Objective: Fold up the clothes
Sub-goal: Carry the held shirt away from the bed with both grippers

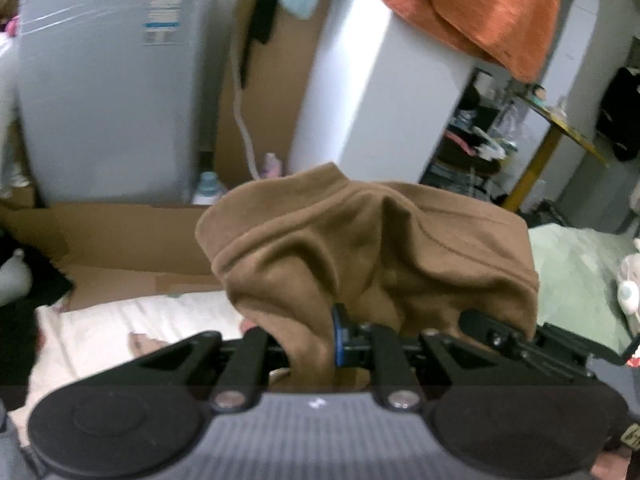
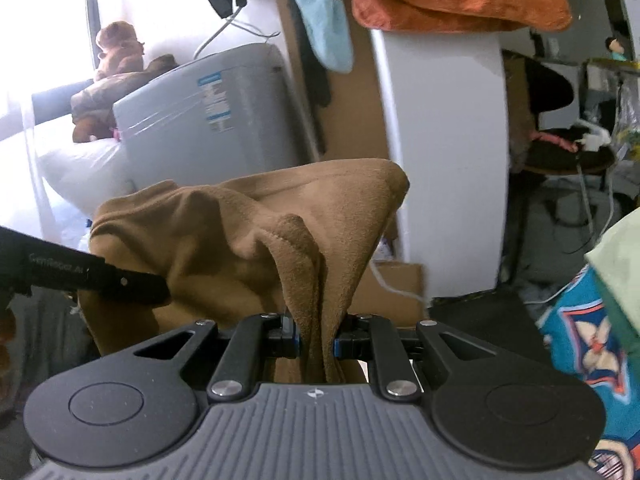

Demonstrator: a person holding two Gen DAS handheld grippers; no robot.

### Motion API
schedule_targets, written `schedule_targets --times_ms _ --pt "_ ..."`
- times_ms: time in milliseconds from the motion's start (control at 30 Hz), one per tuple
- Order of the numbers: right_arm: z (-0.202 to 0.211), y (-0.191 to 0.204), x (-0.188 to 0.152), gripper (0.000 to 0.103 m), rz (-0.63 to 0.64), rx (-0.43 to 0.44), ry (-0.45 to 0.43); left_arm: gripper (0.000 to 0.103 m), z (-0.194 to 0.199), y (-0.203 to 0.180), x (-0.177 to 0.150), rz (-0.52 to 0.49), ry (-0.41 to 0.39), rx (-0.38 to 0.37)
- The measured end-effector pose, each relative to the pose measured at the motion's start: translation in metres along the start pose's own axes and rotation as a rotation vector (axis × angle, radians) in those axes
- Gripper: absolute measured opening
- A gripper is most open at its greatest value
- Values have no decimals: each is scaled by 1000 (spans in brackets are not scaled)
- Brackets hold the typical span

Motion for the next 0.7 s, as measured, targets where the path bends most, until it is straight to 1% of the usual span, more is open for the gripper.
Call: schedule_targets --times_ms 167,300,400,467,533,600,700 --pt "6 -45 -6 14 23 -50 -13 14 -32 -42 -4 -25 -15 -61" --pt "6 -78 -19 14 67 -90 -23 14 -61 -72 -12 -50 -23 -101" --pt "4 -98 -33 14 96 -112 -36 14 -76 -84 -25 -52 -14 -123" --pt "1 -111 -44 14 103 -121 -43 14 -82 -85 -36 -43 -10 -128" --pt "-3 -125 -54 14 81 -139 -40 14 -91 -86 -45 -43 4 -129" --pt "-8 -142 -66 14 24 -141 -29 14 -101 -88 -55 -67 38 -115" --pt "-15 -166 -84 14 -46 -139 -24 14 -121 -94 -68 -93 75 -127"
Point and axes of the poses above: each gripper's, at about its wrist camera, not at the fingertips, and z roughly against the way its jaws point, y to its left, x to its top, the point moved 8 cm from there along -z, roughly the way its jaws point, and after that the axes turned 4 degrees about x, right-handed, at the moved point
